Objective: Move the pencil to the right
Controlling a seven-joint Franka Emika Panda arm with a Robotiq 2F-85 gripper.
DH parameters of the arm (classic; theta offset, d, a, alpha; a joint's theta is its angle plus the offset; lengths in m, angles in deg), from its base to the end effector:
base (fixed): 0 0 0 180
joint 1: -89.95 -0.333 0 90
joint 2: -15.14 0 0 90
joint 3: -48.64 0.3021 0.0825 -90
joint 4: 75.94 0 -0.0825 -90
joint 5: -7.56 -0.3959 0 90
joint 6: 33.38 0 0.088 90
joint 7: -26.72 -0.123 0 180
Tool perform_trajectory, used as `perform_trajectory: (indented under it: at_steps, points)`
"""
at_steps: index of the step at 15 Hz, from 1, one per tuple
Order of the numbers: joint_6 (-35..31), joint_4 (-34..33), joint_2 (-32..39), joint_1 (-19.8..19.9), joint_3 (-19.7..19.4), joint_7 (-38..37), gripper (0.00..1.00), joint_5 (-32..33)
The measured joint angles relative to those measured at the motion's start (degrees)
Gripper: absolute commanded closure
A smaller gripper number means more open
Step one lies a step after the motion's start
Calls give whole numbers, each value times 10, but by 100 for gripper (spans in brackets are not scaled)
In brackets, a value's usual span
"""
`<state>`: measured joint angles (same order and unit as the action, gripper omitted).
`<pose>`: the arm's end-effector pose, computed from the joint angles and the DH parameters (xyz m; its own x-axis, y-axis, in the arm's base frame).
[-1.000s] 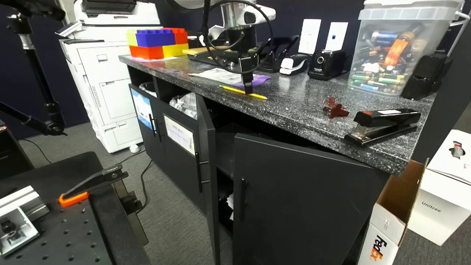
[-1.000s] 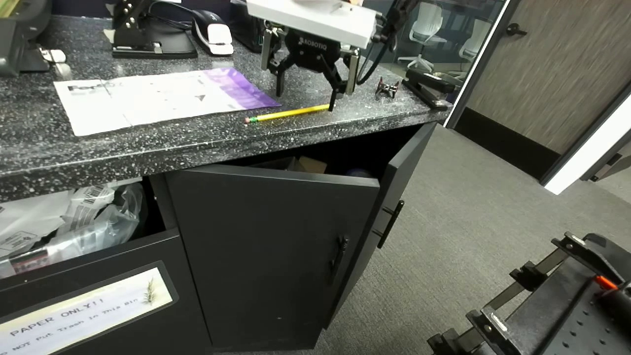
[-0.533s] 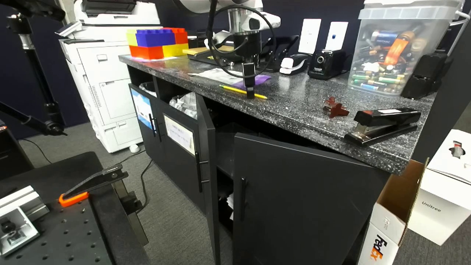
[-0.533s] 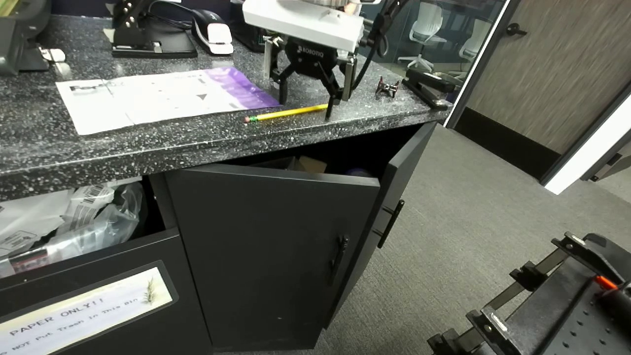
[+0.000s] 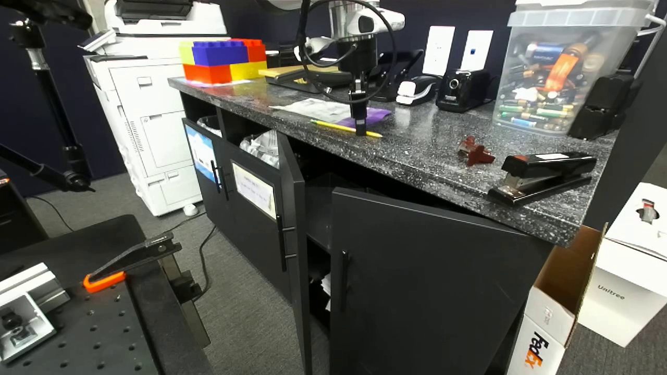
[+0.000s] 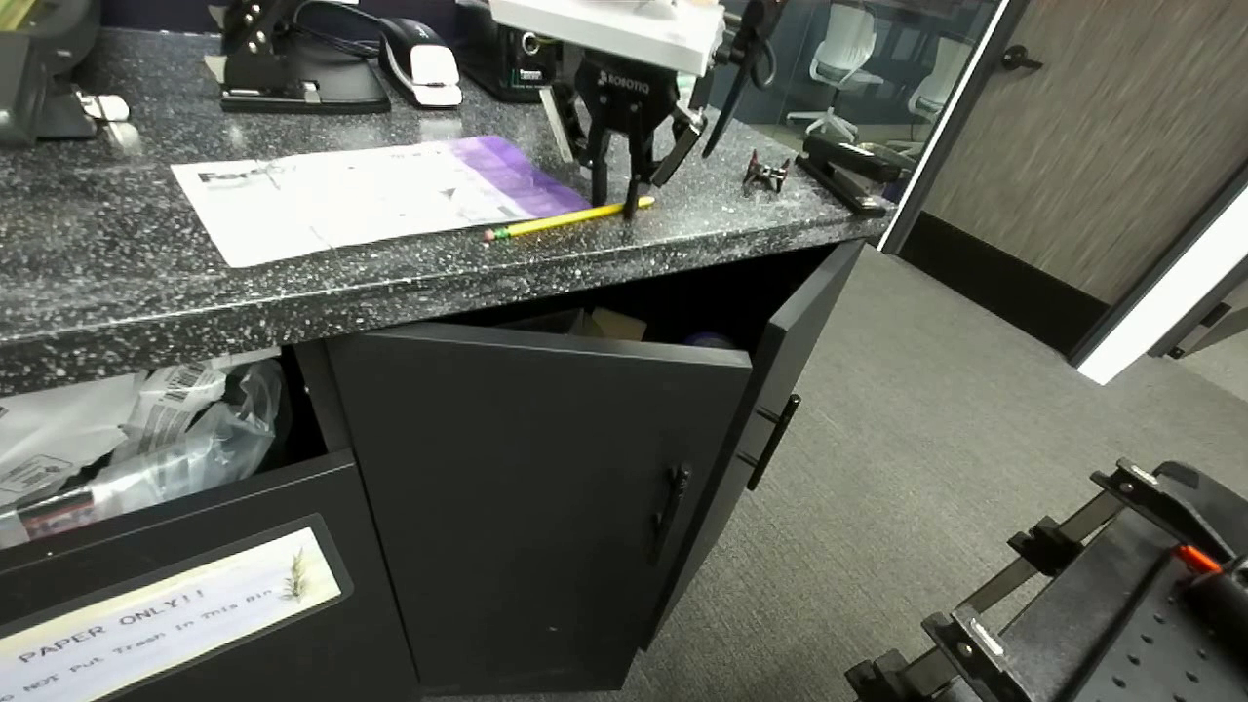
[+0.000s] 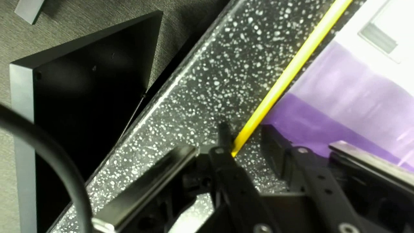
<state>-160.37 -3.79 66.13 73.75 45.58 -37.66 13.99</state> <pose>0.7388 0.1768 0.1960 0.6830 -0.7151 0.1484 -0.7234 -0.6904 0.0026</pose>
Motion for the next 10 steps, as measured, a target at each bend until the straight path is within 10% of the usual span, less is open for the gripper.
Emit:
perform_trajectory:
  at_steps: [10]
  points:
    - [45, -41, -1, -17, -3, -18, 98, 0]
